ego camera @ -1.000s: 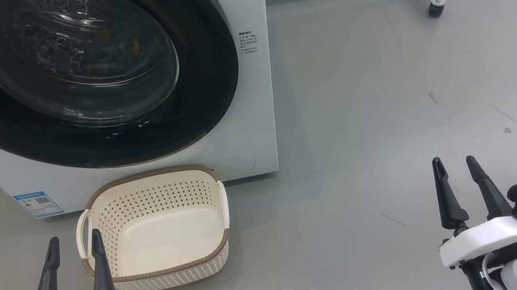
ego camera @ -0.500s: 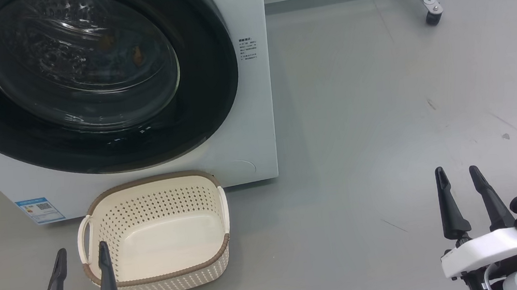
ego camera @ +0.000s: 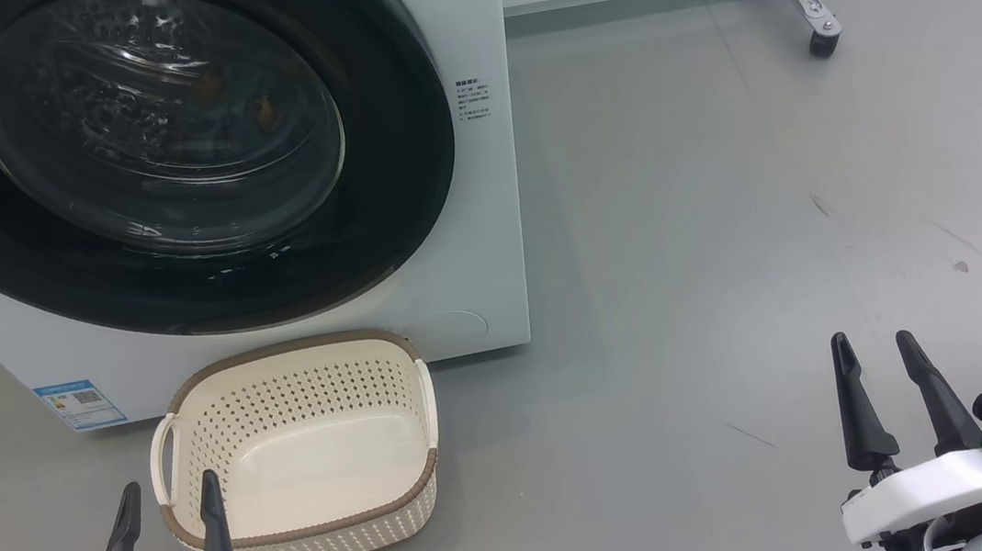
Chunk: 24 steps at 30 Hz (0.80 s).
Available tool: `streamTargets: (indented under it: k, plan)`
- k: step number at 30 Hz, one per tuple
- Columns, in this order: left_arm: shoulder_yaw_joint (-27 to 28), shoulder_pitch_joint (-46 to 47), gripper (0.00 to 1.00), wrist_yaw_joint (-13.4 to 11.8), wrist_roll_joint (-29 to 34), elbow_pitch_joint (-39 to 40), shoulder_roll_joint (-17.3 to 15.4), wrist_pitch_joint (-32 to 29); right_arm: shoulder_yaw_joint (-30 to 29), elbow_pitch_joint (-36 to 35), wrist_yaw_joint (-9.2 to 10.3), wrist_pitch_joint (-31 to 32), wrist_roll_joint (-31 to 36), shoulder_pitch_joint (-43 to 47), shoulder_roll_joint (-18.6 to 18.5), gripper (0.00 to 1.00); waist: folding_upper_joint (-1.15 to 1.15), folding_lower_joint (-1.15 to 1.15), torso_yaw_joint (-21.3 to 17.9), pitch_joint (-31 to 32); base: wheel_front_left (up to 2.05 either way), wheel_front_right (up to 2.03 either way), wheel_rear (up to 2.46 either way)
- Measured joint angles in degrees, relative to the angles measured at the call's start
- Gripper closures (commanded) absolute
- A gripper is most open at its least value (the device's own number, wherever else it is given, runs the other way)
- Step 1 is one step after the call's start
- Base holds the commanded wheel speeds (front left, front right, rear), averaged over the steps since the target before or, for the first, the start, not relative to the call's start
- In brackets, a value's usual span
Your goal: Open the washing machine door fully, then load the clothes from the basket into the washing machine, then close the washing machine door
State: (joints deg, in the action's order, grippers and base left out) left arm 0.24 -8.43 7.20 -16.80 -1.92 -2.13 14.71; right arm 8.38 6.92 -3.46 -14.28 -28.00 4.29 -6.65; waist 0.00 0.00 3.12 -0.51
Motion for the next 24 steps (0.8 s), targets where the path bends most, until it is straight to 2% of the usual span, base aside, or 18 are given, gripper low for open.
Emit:
streamTargets:
  k: [10, 11, 17, 24]
  plan:
    - [-0.4, -0.2, 0.00, 0.0, 0.0, 0.0, -0.1, 0.0, -0.2, -0.5, -0.53, 0.0, 0.6, 1.0, 0.4, 0.00, 0.00, 0.00, 0.4, 0.1, 0.00, 0.00, 0.00]
    - [-0.6, -0.2, 1.00, 0.0, 0.0, 0.0, -0.1, 0.0, -0.2, -0.5, -0.53, 0.0, 0.7, 1.0, 0.4, 1.00, 0.00, 0.00, 0.4, 0.1, 0.00, 0.00, 0.00]
    - [-1.1, -0.4, 1.00, 0.0, 0.0, -4.6, 1.3, 0.0, 0.2, 3.7, -0.52, 0.4, 0.7, 2.5, 1.9, 1.00, 0.00, 0.00, 0.4, 0.1, 0.00, 0.00, 0.00]
    - [-2.1, -0.7, 1.00, 0.0, -3.5, -4.4, 1.3, 0.0, -0.1, 3.9, -0.53, 0.9, -2.7, 2.6, 2.2, 1.00, 0.00, 0.00, 0.2, 0.1, 0.00, 0.00, 0.00]
